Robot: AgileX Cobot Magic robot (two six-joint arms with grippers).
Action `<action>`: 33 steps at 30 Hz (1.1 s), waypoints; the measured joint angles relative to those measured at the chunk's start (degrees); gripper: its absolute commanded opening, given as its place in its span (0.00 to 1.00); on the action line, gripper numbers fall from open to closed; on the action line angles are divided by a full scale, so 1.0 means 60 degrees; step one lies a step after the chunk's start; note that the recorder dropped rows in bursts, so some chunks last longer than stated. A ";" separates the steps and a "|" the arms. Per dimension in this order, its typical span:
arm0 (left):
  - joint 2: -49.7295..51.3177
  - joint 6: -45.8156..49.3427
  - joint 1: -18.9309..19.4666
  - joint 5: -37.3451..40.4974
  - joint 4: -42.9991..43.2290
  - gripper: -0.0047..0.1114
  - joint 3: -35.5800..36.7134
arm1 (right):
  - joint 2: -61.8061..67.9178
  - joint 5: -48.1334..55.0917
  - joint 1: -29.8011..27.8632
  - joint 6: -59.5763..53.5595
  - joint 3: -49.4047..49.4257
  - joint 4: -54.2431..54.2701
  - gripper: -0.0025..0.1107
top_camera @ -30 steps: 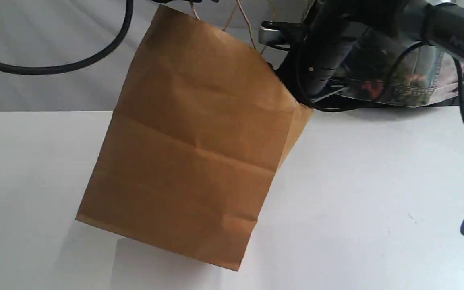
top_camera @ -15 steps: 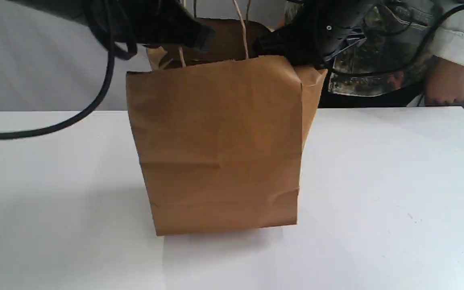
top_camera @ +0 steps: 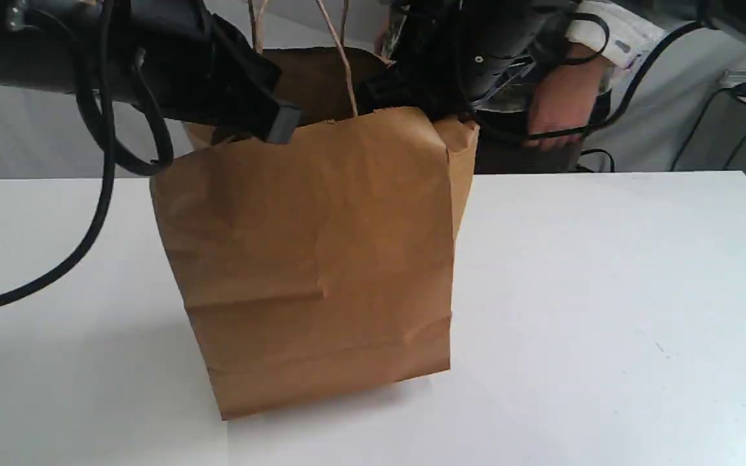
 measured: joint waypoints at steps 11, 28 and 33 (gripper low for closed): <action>0.0000 -0.0028 0.0000 0.0184 0.0331 0.57 0.0000 | 0.0000 0.0143 0.0000 -0.0019 0.0000 0.0019 0.65; -0.1268 -0.0552 0.0000 0.0131 0.1216 0.57 0.0016 | -0.1094 -0.0305 0.0000 -0.1025 0.0000 -0.0691 0.72; -0.2187 -0.0744 0.0000 0.0309 0.1216 0.57 0.0056 | -0.1451 -0.0483 0.0000 -0.1094 0.0000 -0.0656 0.72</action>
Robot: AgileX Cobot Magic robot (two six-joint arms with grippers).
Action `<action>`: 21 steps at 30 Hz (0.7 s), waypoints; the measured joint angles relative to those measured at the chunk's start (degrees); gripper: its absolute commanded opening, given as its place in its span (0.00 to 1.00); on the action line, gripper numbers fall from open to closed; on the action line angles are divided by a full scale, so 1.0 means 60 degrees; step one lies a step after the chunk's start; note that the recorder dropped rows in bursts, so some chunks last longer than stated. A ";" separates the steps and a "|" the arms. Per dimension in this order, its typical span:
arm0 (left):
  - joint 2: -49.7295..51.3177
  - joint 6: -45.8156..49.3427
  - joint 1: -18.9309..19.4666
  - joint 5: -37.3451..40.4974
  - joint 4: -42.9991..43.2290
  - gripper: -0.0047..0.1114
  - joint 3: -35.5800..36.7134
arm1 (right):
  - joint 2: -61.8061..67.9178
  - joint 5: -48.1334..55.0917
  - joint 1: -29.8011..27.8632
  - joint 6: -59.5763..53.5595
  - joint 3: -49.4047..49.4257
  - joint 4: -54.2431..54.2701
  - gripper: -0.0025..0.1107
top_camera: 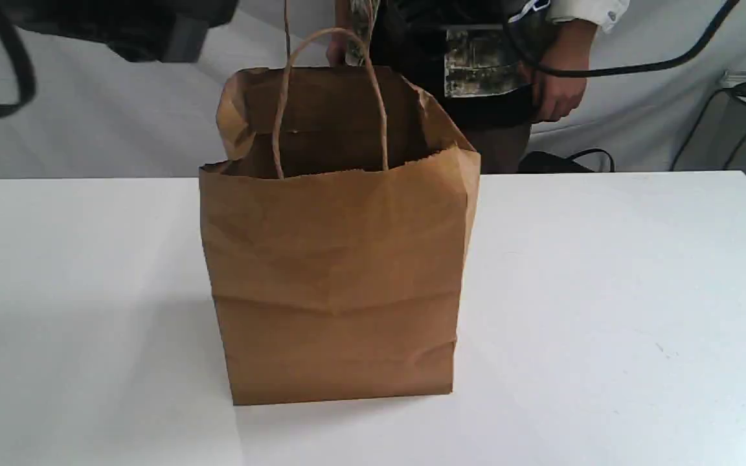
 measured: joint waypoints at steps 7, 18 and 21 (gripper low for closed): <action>-0.1872 -0.0549 0.0000 -0.0353 0.0022 0.57 0.1277 | -0.0587 -0.0159 0.0000 0.0109 0.0000 -0.0002 0.72; -0.6230 -0.1875 0.0000 -0.4472 0.0022 0.57 0.5164 | -0.3481 -0.2784 0.0000 0.0154 0.4012 0.0064 0.72; -0.7001 -0.1990 0.0000 -0.5255 0.0022 0.57 0.6179 | -0.4754 -0.4633 0.0000 0.0080 0.6064 0.0178 0.72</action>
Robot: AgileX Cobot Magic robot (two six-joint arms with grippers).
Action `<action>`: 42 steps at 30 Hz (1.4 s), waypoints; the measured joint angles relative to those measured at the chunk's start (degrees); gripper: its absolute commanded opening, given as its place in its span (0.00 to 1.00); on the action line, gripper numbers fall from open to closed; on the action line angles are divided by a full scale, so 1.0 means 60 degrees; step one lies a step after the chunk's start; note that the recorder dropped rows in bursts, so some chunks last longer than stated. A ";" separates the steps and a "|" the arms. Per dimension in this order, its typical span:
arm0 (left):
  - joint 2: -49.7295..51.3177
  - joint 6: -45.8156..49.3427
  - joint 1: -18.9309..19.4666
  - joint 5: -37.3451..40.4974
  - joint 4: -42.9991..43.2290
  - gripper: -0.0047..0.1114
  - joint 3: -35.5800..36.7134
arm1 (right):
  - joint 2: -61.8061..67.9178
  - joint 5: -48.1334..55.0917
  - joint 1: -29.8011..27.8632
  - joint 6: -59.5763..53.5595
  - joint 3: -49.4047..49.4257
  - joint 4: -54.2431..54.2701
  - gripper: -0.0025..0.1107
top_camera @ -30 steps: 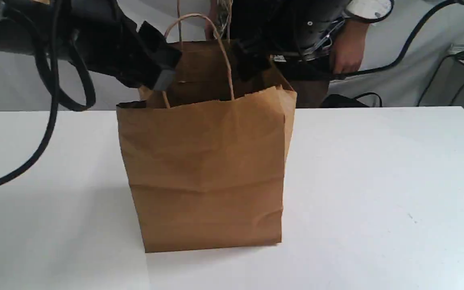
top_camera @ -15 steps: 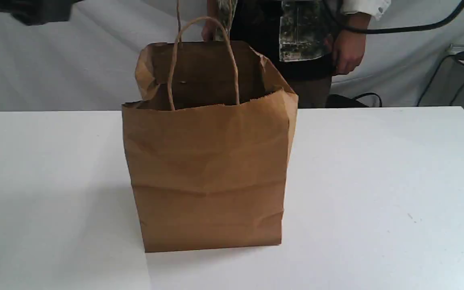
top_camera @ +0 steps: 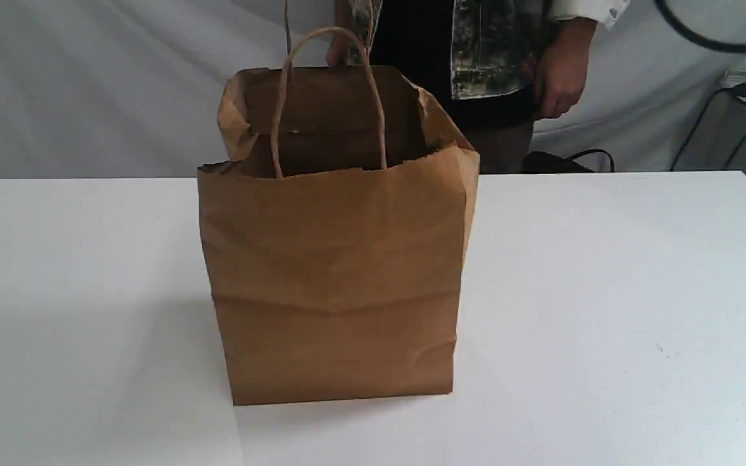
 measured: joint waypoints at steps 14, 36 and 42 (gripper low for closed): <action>-0.2563 -0.0527 0.0000 -0.0997 0.0004 0.57 0.2615 | -0.6684 -0.7780 0.0000 0.0796 0.9085 0.0138 0.71; -0.4517 -0.1367 0.0000 -0.0606 0.0004 0.57 0.5797 | -1.0423 -1.0548 0.0000 0.1794 1.4263 0.0607 0.71; -0.4517 -0.1367 0.0000 0.0683 0.0004 0.57 0.5797 | -1.0423 -0.9257 0.0000 0.1701 1.4263 0.0645 0.71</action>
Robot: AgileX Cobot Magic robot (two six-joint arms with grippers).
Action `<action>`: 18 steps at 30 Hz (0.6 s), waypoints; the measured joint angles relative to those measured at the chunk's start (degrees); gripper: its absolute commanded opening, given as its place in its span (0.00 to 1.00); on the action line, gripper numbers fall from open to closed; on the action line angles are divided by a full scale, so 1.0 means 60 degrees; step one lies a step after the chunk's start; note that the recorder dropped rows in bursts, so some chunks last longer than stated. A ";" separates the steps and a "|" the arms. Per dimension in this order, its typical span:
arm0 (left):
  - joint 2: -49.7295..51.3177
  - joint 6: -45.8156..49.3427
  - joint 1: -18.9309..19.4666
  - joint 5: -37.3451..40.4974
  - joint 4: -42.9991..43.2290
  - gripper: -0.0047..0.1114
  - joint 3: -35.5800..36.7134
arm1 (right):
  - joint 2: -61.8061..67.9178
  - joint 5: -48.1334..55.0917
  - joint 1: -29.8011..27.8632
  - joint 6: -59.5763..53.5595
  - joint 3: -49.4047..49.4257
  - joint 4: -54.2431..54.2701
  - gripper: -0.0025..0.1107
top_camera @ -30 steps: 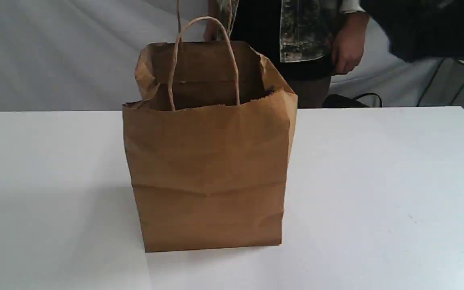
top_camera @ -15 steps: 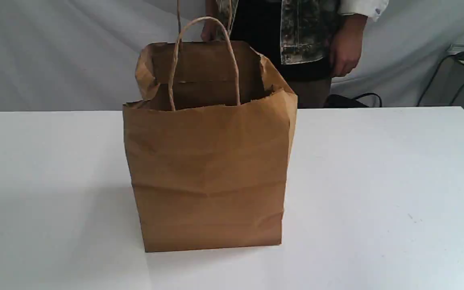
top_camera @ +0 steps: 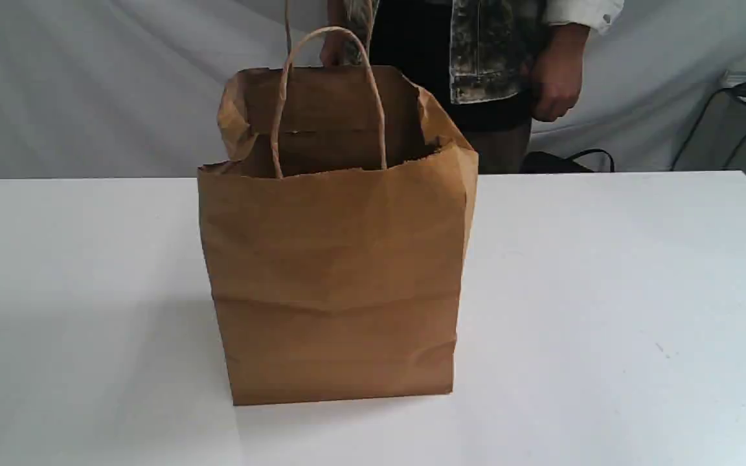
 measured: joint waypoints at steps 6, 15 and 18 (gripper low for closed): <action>0.0000 -0.0170 0.0000 0.0723 -0.0023 0.57 0.0000 | 0.0000 0.1231 0.0000 -0.0020 0.0000 0.0000 0.71; 0.0000 -0.0238 0.0000 0.1215 -0.0752 0.57 0.0000 | 0.0000 0.2647 0.0000 0.0003 0.0000 0.1081 0.71; 0.0000 -0.0238 0.0000 0.1272 -0.0844 0.57 0.0000 | 0.0000 0.2653 0.0000 0.0003 0.0000 0.1413 0.71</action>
